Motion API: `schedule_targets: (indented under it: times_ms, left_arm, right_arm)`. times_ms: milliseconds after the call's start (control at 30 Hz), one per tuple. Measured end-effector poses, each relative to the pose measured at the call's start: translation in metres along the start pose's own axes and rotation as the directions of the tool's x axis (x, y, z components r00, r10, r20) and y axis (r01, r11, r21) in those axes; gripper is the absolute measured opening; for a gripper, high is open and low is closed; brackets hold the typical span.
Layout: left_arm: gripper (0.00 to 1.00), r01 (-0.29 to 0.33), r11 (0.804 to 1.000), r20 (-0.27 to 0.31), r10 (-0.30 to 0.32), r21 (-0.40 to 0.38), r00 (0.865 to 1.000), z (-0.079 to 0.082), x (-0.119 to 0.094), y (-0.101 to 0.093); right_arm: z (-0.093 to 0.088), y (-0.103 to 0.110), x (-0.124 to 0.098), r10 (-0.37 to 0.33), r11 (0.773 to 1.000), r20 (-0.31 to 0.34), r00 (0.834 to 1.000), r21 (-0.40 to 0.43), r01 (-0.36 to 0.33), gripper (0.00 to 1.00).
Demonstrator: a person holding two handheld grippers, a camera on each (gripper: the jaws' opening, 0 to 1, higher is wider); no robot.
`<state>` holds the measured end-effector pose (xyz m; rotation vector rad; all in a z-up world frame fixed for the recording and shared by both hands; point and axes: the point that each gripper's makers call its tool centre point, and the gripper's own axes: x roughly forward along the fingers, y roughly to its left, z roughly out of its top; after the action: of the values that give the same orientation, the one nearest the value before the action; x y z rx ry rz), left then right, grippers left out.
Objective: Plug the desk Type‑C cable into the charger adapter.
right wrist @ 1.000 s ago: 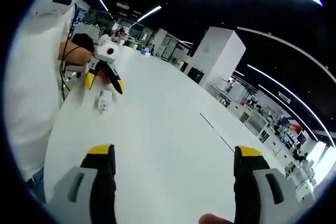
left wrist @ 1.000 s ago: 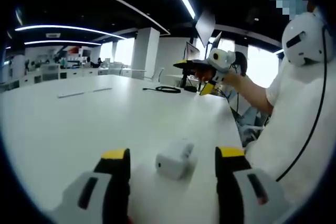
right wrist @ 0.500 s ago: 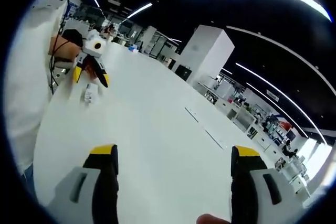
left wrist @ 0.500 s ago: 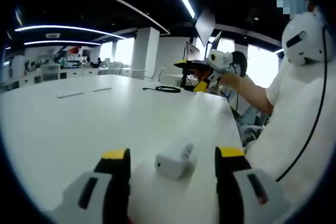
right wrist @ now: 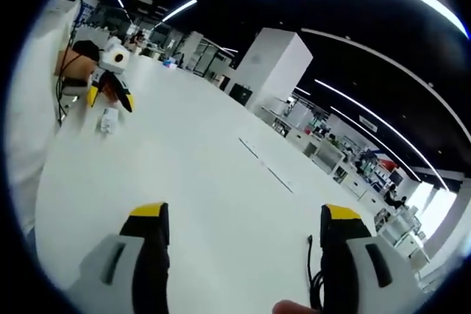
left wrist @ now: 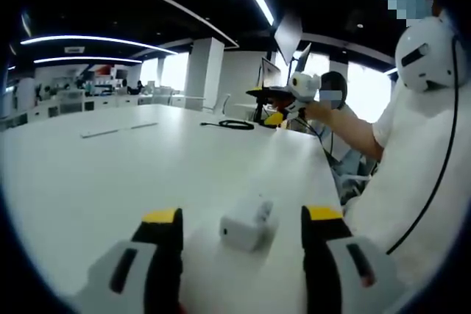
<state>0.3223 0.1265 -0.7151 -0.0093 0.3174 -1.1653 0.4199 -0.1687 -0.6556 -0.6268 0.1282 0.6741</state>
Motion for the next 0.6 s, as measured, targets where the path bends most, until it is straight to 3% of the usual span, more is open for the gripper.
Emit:
schedule_targets:
  times_ms: [600]
  left_arm:
    - [0.64, -0.001, 1.0, -0.002, 0.001, -0.004, 1.0, 0.001, 0.001, 0.001]
  right_arm:
    - [-0.012, -0.029, -0.011, -0.077, 0.997, -0.061, 0.995, -0.02, 0.076, 0.72]
